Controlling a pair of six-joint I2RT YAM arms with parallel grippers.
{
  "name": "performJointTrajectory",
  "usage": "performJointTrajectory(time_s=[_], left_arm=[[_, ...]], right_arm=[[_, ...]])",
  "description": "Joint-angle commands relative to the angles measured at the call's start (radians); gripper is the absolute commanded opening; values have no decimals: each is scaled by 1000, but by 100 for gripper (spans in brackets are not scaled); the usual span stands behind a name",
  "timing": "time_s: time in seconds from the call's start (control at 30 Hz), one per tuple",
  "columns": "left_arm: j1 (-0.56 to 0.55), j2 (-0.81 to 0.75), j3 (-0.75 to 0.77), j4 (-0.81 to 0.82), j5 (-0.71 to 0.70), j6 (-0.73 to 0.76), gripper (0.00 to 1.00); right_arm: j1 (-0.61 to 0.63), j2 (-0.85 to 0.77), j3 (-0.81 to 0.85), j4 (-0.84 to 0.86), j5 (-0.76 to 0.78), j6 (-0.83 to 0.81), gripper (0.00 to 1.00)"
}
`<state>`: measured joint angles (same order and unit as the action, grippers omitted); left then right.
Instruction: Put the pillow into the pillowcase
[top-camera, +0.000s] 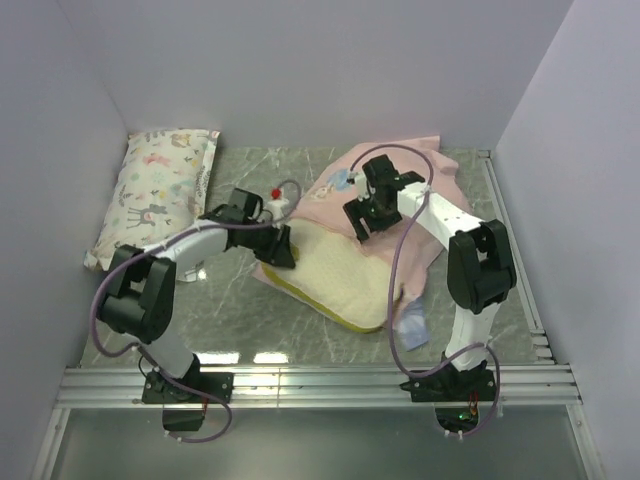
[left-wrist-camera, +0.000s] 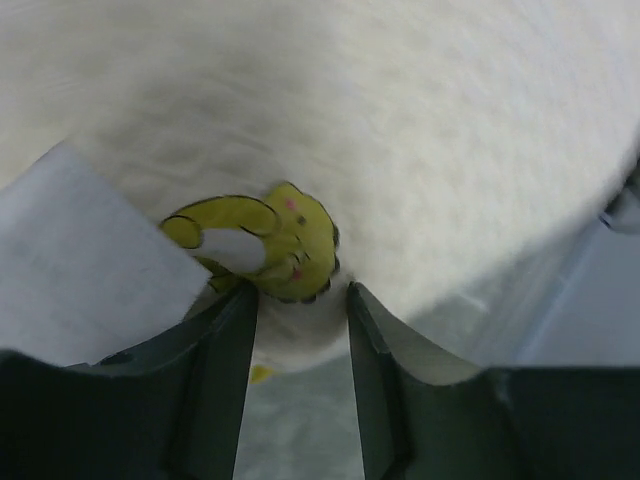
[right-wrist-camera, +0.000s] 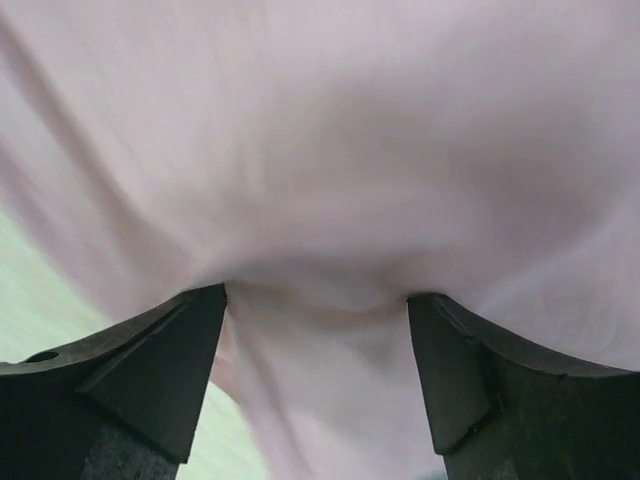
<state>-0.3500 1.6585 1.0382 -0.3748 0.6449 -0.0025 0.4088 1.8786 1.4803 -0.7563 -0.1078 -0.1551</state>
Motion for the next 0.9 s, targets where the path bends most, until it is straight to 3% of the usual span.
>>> performJointTrajectory(time_s=[0.0,0.1,0.2,0.27,0.3,0.37,0.5,0.6,0.7,0.87], left_arm=[[-209,-103,-81,-3,183,-100,47],[-309,-169,-105,-6,249,-116,56],[-301,-239,-87,-30,306,-97,66],[-235,-316,-72,-24,346,-103,68],[-131,-339,-72,2,360,-131,72],[-31,-371,-63,62,355,-181,75],[78,-309,22,122,89,-198,81],[132,-172,65,210,100,-299,81],[164,-57,103,311,136,-405,82],[171,6,106,430,105,-468,84]], right_arm=[[-14,-45,103,51,23,-57,80],[-28,-148,65,45,51,-87,82],[-27,-267,9,14,39,-101,82],[-22,-321,-31,-46,-25,-81,82],[-18,-367,-46,-66,-48,-74,82],[2,-412,-109,-106,-130,-48,82],[100,-467,-236,-98,-184,-20,81],[220,-464,-320,-8,-75,-6,82],[321,-429,-348,104,137,21,85],[395,-288,-198,84,244,129,93]])
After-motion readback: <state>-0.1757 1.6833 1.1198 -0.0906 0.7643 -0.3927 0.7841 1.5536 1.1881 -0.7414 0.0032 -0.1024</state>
